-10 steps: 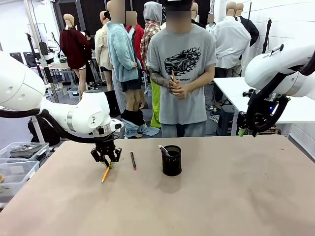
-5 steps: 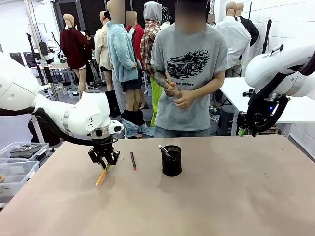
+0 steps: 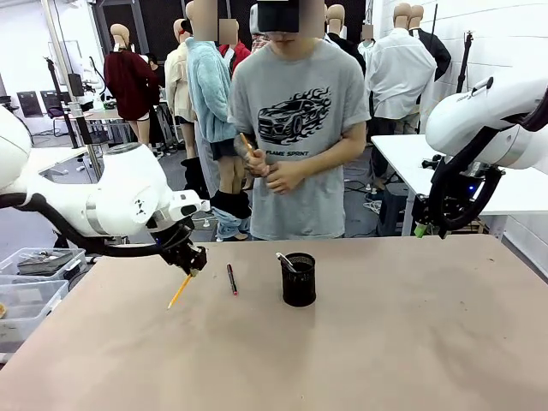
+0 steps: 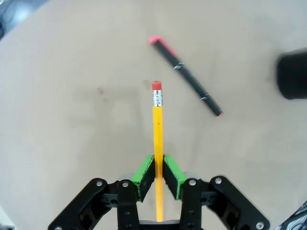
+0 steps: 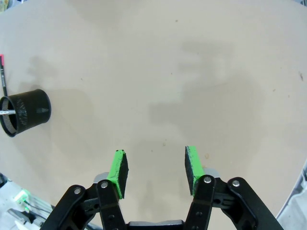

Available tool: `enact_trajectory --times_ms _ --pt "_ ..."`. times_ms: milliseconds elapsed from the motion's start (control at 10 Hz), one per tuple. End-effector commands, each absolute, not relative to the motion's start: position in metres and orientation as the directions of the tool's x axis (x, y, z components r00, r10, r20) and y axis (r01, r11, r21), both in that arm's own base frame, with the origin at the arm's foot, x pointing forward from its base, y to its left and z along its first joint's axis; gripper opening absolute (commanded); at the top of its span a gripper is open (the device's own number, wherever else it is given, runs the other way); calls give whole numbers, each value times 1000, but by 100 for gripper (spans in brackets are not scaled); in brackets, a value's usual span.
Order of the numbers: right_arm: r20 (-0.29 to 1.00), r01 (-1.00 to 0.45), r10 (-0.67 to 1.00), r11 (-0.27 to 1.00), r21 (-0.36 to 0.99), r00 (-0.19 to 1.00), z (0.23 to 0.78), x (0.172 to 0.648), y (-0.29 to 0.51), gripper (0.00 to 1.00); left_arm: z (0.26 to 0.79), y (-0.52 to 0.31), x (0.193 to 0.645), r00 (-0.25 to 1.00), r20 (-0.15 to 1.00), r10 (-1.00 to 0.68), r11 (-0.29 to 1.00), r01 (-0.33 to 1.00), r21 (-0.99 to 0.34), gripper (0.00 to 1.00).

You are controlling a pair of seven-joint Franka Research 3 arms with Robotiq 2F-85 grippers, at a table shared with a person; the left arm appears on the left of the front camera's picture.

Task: Place the pens into the pen holder.
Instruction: Pick up a writing instrument from the table and place it into the Pen holder.

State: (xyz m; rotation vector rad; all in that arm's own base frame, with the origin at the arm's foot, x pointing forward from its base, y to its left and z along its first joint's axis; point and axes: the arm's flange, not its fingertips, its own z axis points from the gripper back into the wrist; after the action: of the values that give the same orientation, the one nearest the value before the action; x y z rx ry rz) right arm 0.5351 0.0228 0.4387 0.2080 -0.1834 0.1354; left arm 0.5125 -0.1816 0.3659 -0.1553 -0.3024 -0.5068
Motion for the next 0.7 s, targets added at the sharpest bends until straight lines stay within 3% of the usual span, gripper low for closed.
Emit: enact_trajectory --times_ms 0,200,600 --pt "200 -165 122 963 212 972 438 537 22 61 370 -167 492 652 423 -629 653 739 -168 0" --pt "200 -165 122 963 212 972 438 537 22 61 383 -179 485 459 587 -667 445 877 -181 0" --pt "200 -165 122 963 212 972 438 537 22 61 386 -207 505 270 760 -591 282 952 -119 0"
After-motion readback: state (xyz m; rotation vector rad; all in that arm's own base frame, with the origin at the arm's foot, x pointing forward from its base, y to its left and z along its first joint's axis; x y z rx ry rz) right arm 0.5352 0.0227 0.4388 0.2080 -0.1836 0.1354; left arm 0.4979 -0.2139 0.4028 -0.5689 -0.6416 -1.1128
